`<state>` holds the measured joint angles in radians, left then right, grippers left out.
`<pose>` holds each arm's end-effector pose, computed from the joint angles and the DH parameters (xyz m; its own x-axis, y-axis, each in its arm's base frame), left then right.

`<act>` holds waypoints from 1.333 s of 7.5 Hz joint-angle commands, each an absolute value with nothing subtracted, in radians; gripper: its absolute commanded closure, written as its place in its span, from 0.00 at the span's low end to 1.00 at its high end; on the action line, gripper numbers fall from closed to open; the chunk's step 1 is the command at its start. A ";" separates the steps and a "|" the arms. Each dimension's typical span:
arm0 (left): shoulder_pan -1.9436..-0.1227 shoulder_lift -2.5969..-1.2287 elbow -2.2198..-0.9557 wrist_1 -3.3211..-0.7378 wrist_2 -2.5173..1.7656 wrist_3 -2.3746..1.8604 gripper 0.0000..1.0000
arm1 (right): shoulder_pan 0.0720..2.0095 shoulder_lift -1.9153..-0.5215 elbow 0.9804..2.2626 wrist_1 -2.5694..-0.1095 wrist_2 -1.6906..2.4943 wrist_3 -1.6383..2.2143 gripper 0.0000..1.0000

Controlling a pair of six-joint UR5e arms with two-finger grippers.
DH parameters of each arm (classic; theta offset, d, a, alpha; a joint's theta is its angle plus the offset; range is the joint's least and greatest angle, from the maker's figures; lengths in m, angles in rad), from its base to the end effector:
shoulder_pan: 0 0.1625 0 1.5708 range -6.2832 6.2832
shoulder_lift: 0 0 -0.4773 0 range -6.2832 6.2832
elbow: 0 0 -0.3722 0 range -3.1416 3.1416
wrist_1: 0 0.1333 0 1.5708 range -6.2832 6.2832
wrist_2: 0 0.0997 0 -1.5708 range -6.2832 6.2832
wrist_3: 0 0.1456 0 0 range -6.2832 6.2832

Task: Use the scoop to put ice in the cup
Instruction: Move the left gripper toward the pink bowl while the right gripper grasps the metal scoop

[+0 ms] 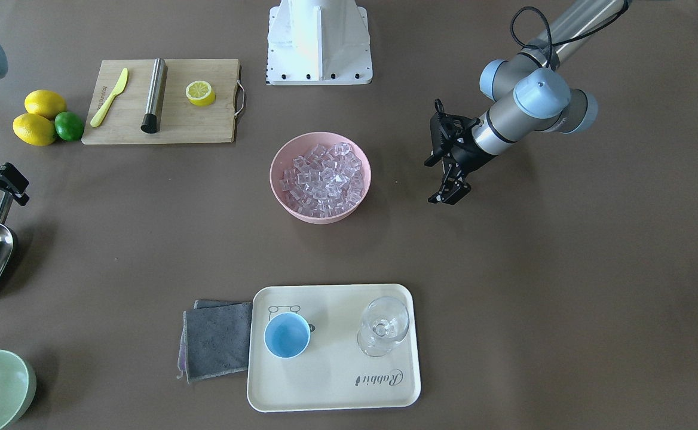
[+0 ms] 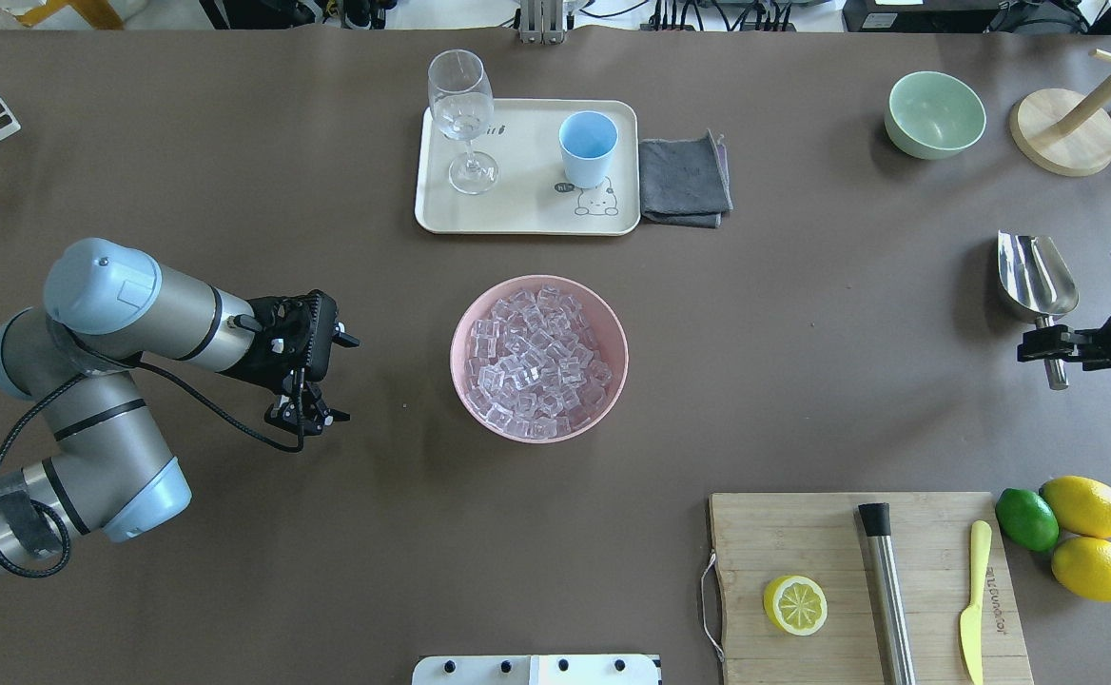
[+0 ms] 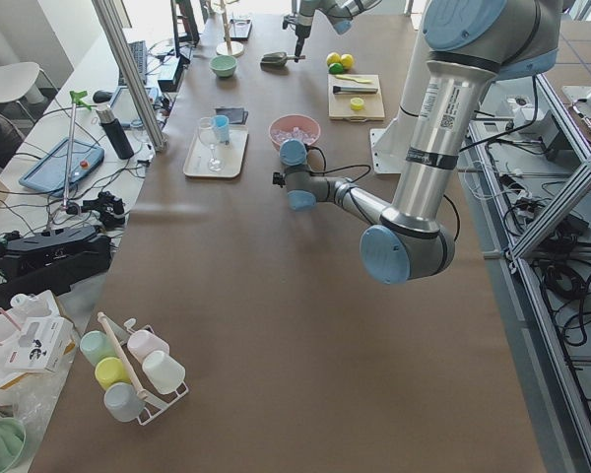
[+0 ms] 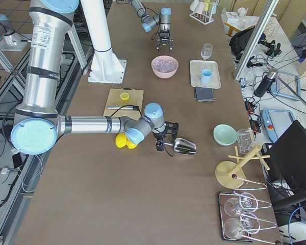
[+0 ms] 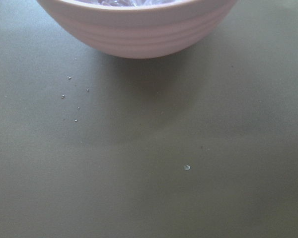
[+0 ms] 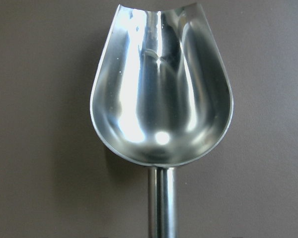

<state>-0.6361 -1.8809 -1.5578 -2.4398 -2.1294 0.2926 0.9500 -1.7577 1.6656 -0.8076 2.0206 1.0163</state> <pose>0.4930 -0.4338 0.4650 0.0157 0.9977 0.0653 -0.3355 -0.0563 0.9403 -0.1999 -0.3999 0.7064 0.6902 0.1500 0.7079 -0.2492 0.9677 0.0379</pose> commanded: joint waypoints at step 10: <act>-0.581 -2.026 -1.496 -2.430 -2.100 0.126 0.01 | 0.934 -1.783 1.829 -0.898 2.052 0.897 1.00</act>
<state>-0.5993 -1.9921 -1.5213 -2.4293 -2.1155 0.1289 0.9334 -1.7800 1.7318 -0.7979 2.0267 1.0003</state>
